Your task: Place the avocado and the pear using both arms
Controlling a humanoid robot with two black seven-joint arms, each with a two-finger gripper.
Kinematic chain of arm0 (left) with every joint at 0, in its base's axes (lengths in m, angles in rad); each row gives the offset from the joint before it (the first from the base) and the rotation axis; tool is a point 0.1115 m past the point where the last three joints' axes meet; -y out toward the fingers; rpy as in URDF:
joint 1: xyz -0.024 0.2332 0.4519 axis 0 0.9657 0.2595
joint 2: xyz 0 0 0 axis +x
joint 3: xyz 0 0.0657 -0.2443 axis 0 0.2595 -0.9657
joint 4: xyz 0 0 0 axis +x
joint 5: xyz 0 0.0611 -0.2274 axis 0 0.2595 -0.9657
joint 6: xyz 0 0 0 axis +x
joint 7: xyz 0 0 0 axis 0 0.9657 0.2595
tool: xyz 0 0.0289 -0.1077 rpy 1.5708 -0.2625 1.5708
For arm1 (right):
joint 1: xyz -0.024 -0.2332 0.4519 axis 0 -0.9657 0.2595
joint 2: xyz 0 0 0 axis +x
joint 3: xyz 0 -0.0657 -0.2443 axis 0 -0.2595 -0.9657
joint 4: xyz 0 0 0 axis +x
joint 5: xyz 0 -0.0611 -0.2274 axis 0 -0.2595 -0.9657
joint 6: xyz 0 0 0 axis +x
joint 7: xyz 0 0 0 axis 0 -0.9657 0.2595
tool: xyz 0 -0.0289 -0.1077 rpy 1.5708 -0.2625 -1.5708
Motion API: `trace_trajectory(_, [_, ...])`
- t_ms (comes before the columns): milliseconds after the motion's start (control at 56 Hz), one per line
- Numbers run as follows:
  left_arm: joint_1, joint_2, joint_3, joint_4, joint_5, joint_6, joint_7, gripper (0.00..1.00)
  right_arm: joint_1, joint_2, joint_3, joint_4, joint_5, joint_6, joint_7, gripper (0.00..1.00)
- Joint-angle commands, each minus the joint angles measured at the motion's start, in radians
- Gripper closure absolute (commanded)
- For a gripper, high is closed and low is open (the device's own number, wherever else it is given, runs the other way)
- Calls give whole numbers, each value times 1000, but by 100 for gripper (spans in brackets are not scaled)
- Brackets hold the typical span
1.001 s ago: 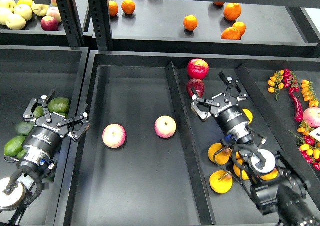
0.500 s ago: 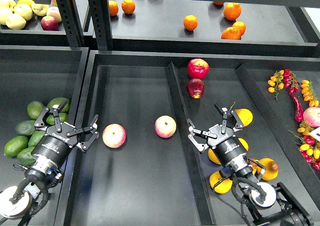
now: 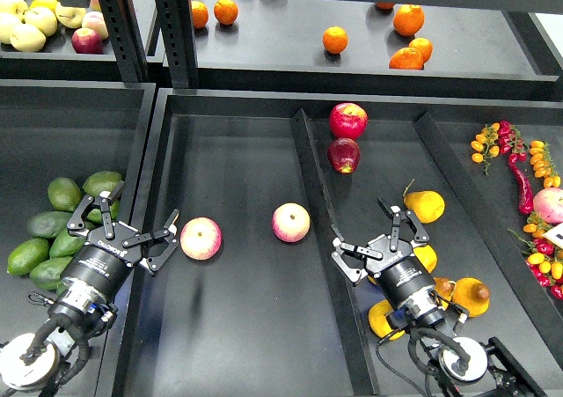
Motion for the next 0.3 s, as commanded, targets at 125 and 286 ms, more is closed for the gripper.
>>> trace_trajectory(125, [0,0,0,0,2,-3,0,0,0,0,-2,1,0,0,1,0])
trace_trajectory(286, [0,0,0,0,2,-3,0,0,0,0,2,-5,0,0,1,0])
